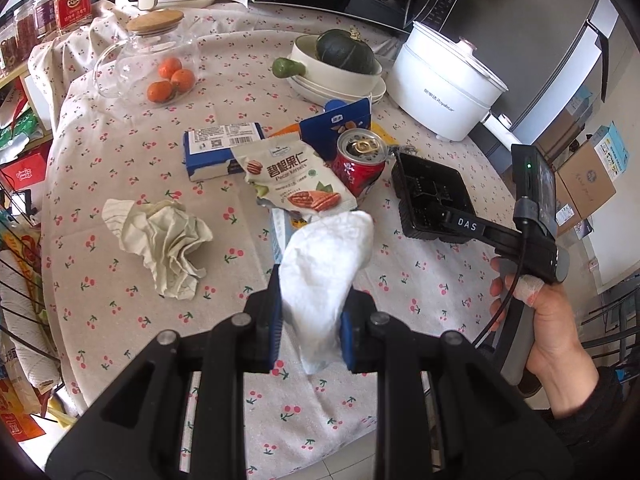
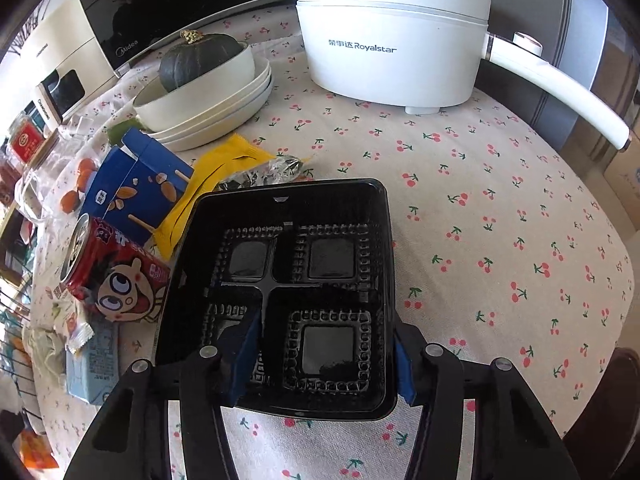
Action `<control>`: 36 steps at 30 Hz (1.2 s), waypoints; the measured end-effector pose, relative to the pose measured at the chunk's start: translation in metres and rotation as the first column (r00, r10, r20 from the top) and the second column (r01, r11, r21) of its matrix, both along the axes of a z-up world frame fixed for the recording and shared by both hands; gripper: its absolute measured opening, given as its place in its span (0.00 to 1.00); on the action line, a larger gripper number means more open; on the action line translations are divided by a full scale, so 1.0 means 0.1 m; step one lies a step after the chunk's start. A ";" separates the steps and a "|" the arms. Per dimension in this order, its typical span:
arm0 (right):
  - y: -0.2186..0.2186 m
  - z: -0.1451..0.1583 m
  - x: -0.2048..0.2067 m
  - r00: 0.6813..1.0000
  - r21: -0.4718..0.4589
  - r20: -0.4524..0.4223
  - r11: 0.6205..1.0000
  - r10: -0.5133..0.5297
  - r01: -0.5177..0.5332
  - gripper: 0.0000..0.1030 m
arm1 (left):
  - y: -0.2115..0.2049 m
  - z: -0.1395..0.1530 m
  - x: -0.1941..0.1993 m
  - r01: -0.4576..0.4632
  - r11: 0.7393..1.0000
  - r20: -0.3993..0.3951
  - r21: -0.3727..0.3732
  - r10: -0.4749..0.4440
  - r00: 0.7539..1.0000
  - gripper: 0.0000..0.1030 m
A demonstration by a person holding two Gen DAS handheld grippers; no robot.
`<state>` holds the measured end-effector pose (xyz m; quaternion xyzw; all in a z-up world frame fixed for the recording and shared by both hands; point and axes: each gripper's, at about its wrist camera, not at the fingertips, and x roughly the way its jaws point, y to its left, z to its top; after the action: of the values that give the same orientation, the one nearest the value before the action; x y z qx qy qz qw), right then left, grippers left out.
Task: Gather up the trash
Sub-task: 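Carry the tissue and black tray over the bin and release both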
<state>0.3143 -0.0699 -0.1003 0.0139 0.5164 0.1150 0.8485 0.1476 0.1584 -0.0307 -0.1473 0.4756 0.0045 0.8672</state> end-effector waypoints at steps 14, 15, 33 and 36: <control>-1.08 0.61 -0.78 0.998 -0.062 0.037 0.997 0.057 -0.054 0.55 | -0.56 0.02 -0.01 0.095 0.995 0.008 -0.012 -0.095 0.995 0.24; -1.17 0.64 -0.83 0.998 -0.065 0.039 0.997 0.054 -0.051 0.55 | -0.63 0.02 -0.01 0.108 0.994 0.008 -0.012 -0.107 0.994 0.24; -2.59 0.70 -1.54 0.994 -0.007 0.048 0.995 -0.094 0.095 0.55 | -1.94 -0.01 -0.03 0.360 0.932 0.021 0.046 -0.361 0.932 0.24; -2.86 0.61 -1.63 0.990 -0.007 0.024 0.990 -0.140 0.141 0.55 | -2.24 -0.03 -0.06 0.420 0.906 0.021 0.059 -0.421 0.907 0.24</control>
<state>0.1513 -0.3561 -0.0392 0.0454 0.5045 0.0530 0.8606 0.1417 -0.0654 -0.0338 -0.0182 0.4812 -0.1722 0.8593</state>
